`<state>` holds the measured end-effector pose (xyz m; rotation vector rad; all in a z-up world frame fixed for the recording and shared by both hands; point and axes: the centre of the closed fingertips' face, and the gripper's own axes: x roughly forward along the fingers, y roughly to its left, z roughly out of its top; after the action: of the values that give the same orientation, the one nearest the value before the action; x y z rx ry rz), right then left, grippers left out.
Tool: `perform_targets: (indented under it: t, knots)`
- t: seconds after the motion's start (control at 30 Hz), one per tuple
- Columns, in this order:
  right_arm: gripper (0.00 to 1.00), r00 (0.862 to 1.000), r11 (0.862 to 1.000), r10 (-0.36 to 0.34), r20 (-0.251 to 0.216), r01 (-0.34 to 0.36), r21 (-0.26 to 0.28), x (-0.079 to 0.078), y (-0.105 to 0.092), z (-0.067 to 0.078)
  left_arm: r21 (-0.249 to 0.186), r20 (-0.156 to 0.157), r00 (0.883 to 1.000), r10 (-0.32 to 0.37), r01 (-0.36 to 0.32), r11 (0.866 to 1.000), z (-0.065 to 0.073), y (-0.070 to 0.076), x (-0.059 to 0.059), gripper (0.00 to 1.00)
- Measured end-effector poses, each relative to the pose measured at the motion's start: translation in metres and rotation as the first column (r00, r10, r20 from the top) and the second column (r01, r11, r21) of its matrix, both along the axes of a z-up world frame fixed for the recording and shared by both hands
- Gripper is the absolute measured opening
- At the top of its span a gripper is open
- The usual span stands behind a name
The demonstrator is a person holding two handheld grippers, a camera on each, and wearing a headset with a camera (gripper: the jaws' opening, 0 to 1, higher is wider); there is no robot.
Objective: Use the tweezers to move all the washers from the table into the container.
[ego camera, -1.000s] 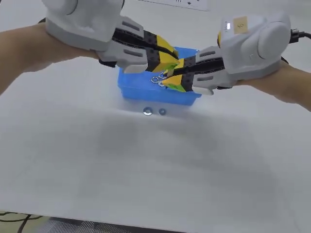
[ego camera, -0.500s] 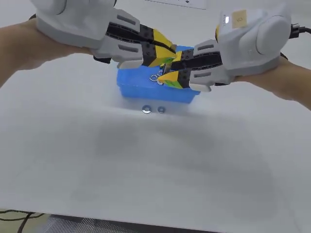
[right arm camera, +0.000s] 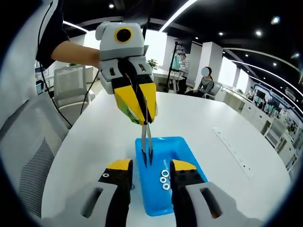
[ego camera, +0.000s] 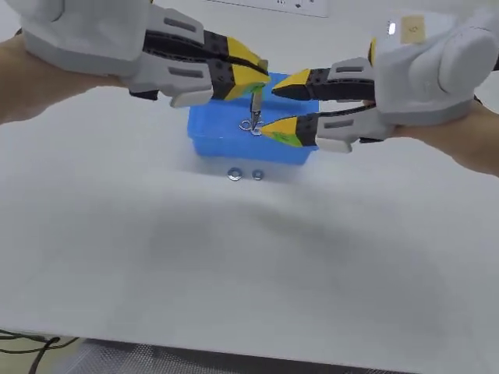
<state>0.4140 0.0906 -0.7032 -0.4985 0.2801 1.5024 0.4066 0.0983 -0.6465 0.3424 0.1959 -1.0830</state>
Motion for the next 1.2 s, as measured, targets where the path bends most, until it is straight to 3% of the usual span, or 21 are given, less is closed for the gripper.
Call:
perform_targets:
  t: [0.43,0.63,1.2]
  knots:
    - [0.55,0.995,0.995,-0.091,-0.031,0.092,0.024,-0.017,-0.030,-0.006,-0.018,-0.032,0.999,0.032,-0.033,0.999,-0.016,0.007,-0.033,0.05]
    - [0.69,0.995,0.997,-0.074,-0.071,0.074,-0.004,-0.032,-0.037,-0.017,-0.009,-0.035,0.999,0.029,-0.030,1.000,-0.023,0.007,-0.038,0.05]
    - [0.91,0.979,0.994,-0.111,-0.173,0.108,-0.023,-0.062,-0.058,-0.040,-0.025,-0.052,0.998,0.035,-0.037,0.999,-0.046,0.005,-0.045,0.05]
